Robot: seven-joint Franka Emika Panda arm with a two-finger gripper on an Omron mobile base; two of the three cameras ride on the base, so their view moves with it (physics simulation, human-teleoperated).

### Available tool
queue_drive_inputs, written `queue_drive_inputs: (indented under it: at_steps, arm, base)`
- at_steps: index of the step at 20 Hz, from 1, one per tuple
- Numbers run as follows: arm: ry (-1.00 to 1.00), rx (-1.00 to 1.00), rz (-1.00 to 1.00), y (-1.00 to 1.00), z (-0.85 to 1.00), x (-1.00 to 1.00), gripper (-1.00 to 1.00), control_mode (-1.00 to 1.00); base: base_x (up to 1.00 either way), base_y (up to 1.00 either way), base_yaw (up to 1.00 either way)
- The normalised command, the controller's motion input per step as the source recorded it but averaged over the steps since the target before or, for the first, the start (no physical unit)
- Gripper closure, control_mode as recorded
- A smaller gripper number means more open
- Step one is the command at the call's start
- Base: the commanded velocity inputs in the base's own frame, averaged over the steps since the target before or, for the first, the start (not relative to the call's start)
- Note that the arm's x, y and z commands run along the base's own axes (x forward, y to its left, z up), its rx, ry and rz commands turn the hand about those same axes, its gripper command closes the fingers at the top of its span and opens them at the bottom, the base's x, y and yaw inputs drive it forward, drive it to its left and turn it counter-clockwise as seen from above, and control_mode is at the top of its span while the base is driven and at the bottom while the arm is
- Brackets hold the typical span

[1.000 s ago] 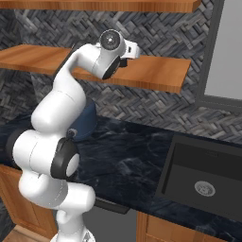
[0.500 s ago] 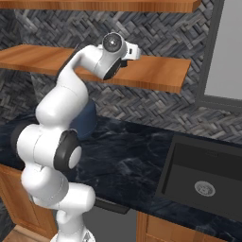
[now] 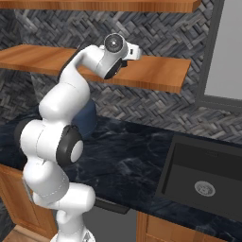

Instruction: Collect the paprika, ketchup, and shaker from the cabinet and place them next to the stove.

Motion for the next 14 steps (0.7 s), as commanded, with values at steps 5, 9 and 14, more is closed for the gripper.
queue_drive_inputs:
  at_steps: [5, 9, 14]
  arm:
    - [0.00, 0.00, 0.00, 0.00, -0.11, 0.14, 1.00, -1.00]
    - [0.00, 0.00, 0.00, 0.00, -0.04, 0.14, 1.00, -1.00]
    - [0.00, 0.00, 0.00, 0.00, 0.00, 0.05, 1.00, -1.00]
  base:
    - [0.00, 0.00, 0.00]
    - [0.00, 0.00, 0.00]
    - [0.00, 0.00, 0.00]
